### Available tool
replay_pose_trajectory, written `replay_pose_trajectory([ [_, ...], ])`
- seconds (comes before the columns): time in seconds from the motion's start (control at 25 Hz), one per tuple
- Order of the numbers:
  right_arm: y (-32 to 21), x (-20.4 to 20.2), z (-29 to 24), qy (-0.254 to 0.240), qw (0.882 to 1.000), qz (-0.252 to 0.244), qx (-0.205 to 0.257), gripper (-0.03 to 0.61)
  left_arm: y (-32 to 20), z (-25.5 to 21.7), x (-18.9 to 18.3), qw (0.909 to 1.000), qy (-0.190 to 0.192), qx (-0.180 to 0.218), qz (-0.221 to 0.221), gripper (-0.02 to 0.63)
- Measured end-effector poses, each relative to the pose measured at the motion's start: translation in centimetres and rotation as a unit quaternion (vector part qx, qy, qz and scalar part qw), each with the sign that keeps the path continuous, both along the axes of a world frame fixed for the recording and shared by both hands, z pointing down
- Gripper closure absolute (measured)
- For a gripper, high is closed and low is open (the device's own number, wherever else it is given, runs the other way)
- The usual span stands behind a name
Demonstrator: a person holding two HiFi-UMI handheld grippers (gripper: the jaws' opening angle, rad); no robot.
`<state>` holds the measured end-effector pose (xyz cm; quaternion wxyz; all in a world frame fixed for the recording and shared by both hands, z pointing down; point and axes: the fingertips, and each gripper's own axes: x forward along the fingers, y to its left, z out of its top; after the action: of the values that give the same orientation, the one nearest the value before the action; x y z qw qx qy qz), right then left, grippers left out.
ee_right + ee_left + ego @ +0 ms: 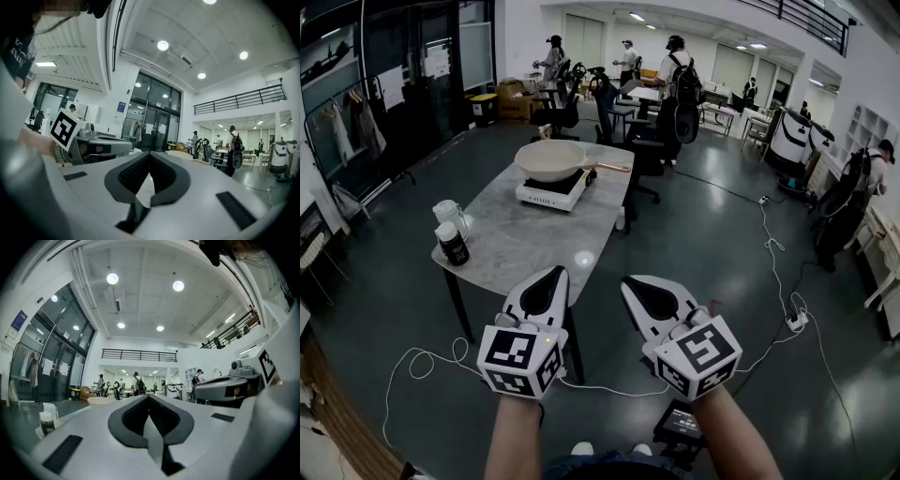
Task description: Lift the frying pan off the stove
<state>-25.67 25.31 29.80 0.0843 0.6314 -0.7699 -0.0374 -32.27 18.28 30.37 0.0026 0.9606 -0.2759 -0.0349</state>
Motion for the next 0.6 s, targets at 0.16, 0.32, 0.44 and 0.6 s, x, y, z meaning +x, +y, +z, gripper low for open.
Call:
replay_pose_trajectory([
  [0.16, -0.4, -0.9, 0.3, -0.001, 1.0, 0.009, -0.006, 0.554, -0.4, 0.0, -1.0, 0.9999, 0.004, -0.003, 0.009, 0.601],
  [0.32, -0.2, -0.7, 0.6, -0.006, 1.0, 0.022, -0.007, 0.554, -0.2, 0.2, -1.2, 0.9998, 0.003, 0.005, 0.021, 0.601],
  [0.44, 0.1, -0.2, 0.7, -0.014, 0.999, 0.028, -0.007, 0.554, -0.1, 0.2, -0.7, 0.9997, -0.004, 0.01, 0.02, 0.601],
  [0.6, -0.2, 1.0, 1.1, -0.019, 0.999, 0.034, -0.006, 0.553, -0.4, 0.3, 1.1, 0.9987, -0.033, 0.025, 0.029, 0.6],
])
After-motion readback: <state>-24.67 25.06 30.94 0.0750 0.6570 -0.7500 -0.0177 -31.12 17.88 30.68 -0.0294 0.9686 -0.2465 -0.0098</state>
